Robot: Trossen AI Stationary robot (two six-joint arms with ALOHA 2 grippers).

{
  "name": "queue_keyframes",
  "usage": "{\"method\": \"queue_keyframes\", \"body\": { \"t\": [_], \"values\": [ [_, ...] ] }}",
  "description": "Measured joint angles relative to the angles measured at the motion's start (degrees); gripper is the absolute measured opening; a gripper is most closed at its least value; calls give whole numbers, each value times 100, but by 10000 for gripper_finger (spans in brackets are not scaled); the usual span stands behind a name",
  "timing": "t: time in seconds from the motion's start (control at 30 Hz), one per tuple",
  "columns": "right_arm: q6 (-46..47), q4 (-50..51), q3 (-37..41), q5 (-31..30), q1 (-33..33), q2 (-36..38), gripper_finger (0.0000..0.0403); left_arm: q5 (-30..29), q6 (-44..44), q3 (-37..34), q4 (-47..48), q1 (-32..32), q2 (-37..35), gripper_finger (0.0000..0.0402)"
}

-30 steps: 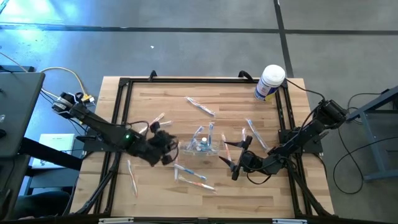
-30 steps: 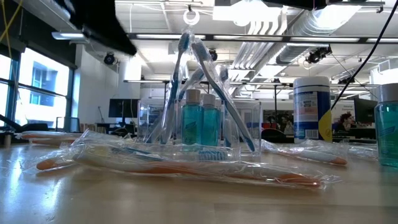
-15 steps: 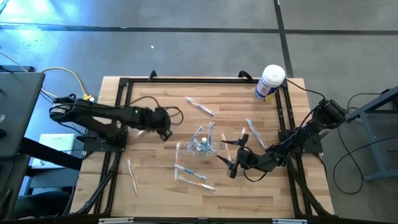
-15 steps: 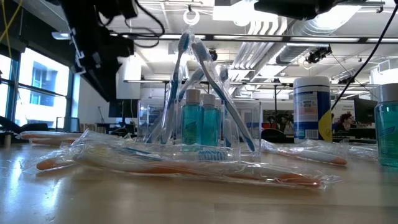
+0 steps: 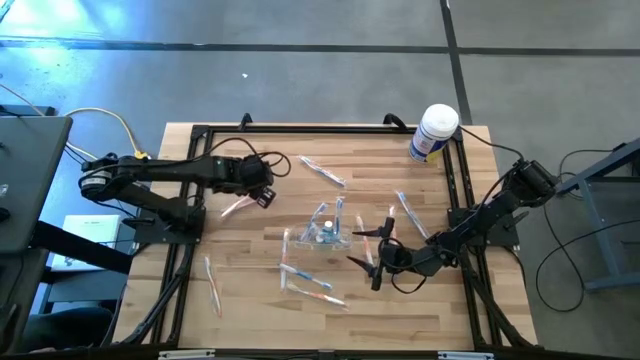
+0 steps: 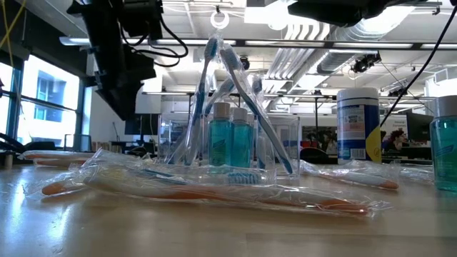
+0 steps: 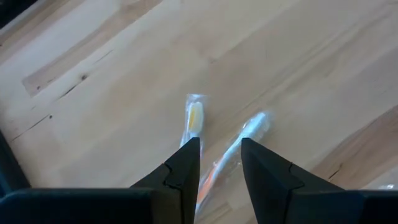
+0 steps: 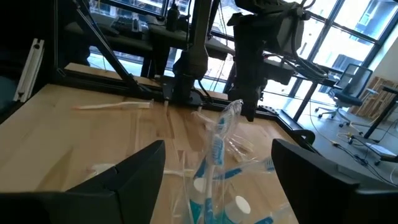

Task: Pick & Place toothbrushing station
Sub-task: Put the orange toothbrush into the transparent organizer

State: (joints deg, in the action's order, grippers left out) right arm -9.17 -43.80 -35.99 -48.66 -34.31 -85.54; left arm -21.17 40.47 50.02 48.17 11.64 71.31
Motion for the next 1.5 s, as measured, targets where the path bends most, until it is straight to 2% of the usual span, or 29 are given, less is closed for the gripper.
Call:
{"method": "queue_keyframes", "body": {
  "t": [0.23, 0.37, 0.5, 0.77, 1.1, 1.37, 1.5],
  "values": [
    [174, -3, 0, 2, 112, 0, 286, 19, 116, 0, 83, 9, 0, 111],
    [205, 30, 0, 2, 169, 0, 286, -318, -362, 0, 78, 69, 0, 111],
    [208, 32, 0, 2, 171, 0, 286, -434, -166, -5, 77, 202, 33, 111],
    [210, 58, 2, 83, 171, 0, 286, 84, -254, -190, 69, 414, 493, 111],
    [210, 55, 0, 85, 171, 0, 286, 134, -258, -192, -215, 591, 1436, 111],
    [210, 111, 0, 85, 171, 0, 286, 578, -364, -190, -273, 778, 1979, 111],
    [210, 119, 0, 85, 171, 0, 286, 600, -553, -166, -306, 798, 2159, 111]
  ]
}}
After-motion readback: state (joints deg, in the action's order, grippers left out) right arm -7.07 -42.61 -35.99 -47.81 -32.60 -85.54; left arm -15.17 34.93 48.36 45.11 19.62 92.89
